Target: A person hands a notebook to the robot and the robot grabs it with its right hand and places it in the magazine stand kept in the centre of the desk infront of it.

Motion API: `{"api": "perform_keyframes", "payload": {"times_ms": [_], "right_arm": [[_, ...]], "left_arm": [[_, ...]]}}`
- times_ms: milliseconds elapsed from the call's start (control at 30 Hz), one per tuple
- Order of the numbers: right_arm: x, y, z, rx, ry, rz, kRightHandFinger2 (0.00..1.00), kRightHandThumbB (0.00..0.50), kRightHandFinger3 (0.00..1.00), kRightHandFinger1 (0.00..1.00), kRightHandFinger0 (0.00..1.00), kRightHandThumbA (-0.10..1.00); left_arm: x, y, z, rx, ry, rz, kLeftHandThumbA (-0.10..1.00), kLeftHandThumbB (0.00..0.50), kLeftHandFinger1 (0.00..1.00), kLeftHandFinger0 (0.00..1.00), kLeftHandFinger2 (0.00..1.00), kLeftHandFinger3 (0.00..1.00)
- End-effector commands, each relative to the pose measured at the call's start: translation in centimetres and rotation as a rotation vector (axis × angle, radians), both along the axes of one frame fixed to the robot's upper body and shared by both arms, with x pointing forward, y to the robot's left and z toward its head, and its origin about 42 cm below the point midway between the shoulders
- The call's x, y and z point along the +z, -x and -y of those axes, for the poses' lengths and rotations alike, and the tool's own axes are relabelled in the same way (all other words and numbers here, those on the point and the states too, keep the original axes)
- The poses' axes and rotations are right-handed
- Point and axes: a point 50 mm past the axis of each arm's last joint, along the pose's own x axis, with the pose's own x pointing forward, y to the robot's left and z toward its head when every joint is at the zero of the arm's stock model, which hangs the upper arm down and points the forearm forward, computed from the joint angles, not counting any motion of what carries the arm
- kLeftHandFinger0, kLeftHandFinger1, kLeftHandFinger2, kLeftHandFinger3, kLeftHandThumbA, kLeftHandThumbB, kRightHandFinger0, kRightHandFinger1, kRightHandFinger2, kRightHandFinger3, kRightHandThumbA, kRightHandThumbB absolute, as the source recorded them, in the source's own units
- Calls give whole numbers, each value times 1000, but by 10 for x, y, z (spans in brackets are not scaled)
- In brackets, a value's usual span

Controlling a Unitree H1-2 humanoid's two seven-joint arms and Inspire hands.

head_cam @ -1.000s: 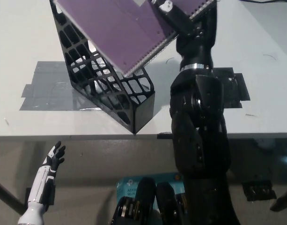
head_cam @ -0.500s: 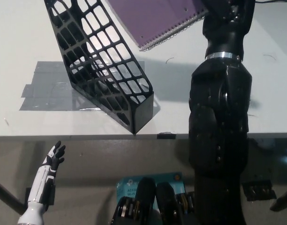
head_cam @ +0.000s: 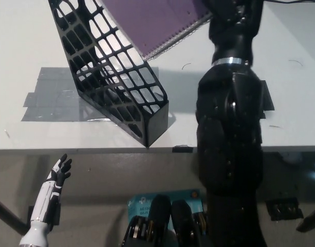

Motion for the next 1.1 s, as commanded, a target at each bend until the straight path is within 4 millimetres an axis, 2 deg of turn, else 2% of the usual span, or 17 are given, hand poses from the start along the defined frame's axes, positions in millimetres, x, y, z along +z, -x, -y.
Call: {"api": "perform_keyframes", "payload": {"times_ms": [0,267,400,767,1067], "right_arm": [[24,11,-25,-13,-25,106,0,75,0,0,0,1000],[14,5,-33,-9,-20,110,0,33,0,0,0,1000],[9,2,-35,-27,-14,99,0,50,0,0,0,1000],[6,-2,-30,-33,-51,106,0,33,0,0,0,1000],[-10,-1,-35,-36,-21,78,0,50,0,0,0,1000]], "left_arm": [[18,-8,-4,-12,-34,85,1000,500,1000,1000,1000,1000],[17,-8,-3,-7,-23,84,1000,500,1000,1000,1000,1000],[18,-9,-3,-10,-19,86,1000,500,1000,1000,1000,1000],[19,-11,-3,-13,-18,89,1000,500,1000,1000,1000,1000],[20,-11,-3,-18,-23,92,1000,500,1000,1000,1000,1000]]}}
